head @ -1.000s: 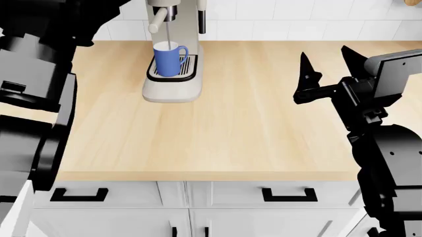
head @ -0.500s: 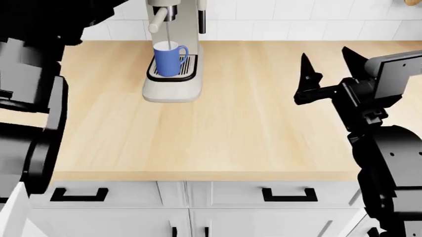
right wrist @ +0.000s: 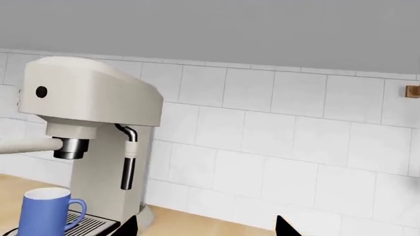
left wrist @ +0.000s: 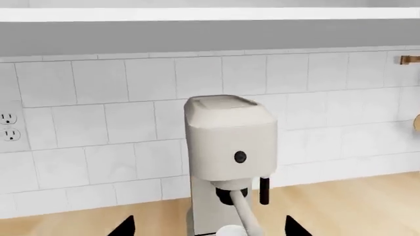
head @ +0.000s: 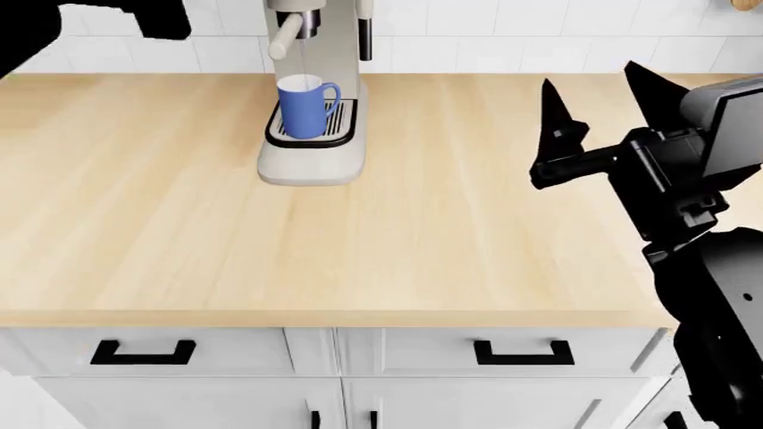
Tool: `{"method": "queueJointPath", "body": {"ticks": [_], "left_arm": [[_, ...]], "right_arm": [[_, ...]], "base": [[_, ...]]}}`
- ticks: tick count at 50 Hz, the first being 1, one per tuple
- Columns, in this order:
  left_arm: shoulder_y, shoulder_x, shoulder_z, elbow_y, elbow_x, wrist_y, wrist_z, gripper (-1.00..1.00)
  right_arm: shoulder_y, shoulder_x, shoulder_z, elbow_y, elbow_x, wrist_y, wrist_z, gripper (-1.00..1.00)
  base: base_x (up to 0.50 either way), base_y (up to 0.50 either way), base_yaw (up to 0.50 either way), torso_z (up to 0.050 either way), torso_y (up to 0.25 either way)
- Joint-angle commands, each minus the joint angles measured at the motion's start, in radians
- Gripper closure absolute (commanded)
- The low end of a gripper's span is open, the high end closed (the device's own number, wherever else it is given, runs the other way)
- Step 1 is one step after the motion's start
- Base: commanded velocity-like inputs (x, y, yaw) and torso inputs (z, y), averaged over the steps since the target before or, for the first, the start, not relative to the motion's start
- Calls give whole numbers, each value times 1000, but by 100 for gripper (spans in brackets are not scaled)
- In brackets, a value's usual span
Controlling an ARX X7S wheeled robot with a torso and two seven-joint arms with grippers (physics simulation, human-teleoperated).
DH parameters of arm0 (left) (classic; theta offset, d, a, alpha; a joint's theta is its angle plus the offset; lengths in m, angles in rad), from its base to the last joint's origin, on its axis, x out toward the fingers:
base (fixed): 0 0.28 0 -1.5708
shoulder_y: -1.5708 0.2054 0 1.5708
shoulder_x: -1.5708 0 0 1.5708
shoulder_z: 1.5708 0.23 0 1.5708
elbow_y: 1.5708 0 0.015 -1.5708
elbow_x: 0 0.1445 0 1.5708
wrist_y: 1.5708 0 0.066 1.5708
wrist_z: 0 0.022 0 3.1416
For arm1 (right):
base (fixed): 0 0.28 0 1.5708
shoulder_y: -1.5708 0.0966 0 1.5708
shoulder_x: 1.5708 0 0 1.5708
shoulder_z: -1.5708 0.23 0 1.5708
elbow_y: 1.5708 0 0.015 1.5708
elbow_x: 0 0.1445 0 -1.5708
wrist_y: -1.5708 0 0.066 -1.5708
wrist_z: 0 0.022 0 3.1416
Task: Pick the mug from the cabinet, place it under the coffee machine dispenser, and press the start button.
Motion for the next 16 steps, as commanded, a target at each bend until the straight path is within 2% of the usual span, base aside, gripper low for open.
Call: {"method": "queueJointPath", "body": {"ticks": [1,6,16], "left_arm": [[395,-86,-177,346,-141,-19,-68,-100],[582,-46,-227,495,-25,42,50,-100],[759,-21,-242,697,187,149,159,-100]], "right_arm": [[-9,18,9,-93,27,59,28,-100],[-1,15,2,-123,36,79,41,-100],[-24,23,18,-193,61,103,61,-100]], "base": [[0,0,0,0,0],[0,0,0,0,0],[0,0,0,0,0]]}}
